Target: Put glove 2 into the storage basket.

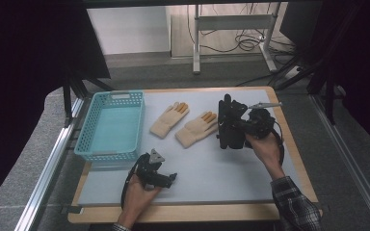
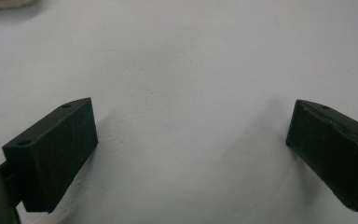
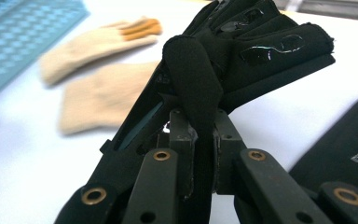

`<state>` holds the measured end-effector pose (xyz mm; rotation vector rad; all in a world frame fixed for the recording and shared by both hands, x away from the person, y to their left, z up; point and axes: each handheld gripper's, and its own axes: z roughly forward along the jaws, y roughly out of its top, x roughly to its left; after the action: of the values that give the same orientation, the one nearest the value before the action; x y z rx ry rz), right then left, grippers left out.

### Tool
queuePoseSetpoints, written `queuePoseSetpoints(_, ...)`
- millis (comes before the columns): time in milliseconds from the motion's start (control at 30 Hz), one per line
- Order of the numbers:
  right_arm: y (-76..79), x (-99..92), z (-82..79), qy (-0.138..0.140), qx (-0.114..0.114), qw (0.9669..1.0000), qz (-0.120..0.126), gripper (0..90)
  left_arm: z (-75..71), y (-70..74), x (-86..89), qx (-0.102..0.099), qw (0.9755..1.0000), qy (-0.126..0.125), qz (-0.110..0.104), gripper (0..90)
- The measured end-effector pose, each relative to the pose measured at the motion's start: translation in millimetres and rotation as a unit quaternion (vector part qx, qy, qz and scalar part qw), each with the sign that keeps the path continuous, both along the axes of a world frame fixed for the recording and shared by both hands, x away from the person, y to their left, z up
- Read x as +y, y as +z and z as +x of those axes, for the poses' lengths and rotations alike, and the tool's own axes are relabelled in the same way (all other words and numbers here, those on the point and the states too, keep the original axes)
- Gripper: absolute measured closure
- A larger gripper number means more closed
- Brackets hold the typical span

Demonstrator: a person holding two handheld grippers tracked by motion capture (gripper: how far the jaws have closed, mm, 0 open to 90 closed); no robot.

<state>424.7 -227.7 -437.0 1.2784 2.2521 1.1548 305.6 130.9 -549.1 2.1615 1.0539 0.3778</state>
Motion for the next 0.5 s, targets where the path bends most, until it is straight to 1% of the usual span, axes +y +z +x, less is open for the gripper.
queuePoseSetpoints(100,6.5,3.6,-23.1,0.02,-0.003,0.9997,0.012,80.6,0.0,0.0,0.0,0.0,1.0,0.0,0.0,2.1)
queuePoseSetpoints(133,7.3,4.4,-35.8,0.03,-0.002,0.9993,0.023,80.5,0.1,0.0,0.1,0.0,1.0,0.0,0.001,2.1)
queuePoseSetpoints(167,7.3,4.4,-35.8,0.03,-0.002,0.9993,0.023,80.5,0.1,0.0,0.0,-0.001,1.0,0.0,0.0,2.1)
queuePoseSetpoints(267,3.2,5.7,-59.5,0.048,0.005,0.9979,0.042,80.4,0.0,-0.1,-0.2,-0.001,1.0,0.001,-0.001,2.1)
queuePoseSetpoints(300,-2.2,7.1,-70.9,0.053,0.005,0.9974,0.048,80.4,0.1,-0.1,-0.1,-0.001,1.0,0.001,0.0,2.1)
queuePoseSetpoints(333,-2.2,7.1,-70.9,0.053,0.005,0.9974,0.048,80.4,0.1,-0.1,-0.1,-0.001,1.0,0.001,0.0,2.1)
queuePoseSetpoints(367,-6.4,8.3,-76.4,0.055,0.008,0.9972,0.051,80.4,0.0,0.0,-0.1,-0.001,1.0,0.001,0.0,2.1)
queuePoseSetpoints(400,-12.8,10.0,-82.9,0.057,0.013,0.9968,0.056,80.4,-0.1,-0.1,-0.3,0.0,1.0,0.002,-0.001,2.1)
queuePoseSetpoints(433,-24.1,12.8,-90.3,0.06,0.022,0.9962,0.06,80.3,-0.1,-0.1,-0.3,0.0,1.0,0.001,0.0,2.1)
queuePoseSetpoints(467,-24.1,12.8,-90.3,0.06,0.022,0.9962,0.06,80.3,-0.1,0.0,-0.2,0.0,1.0,0.001,0.0,2.1)
queuePoseSetpoints(500,-38.7,16.9,-96.4,0.061,0.031,0.9959,0.06,80.3,-0.1,0.0,-0.1,0.0,1.0,0.001,0.0,2.1)
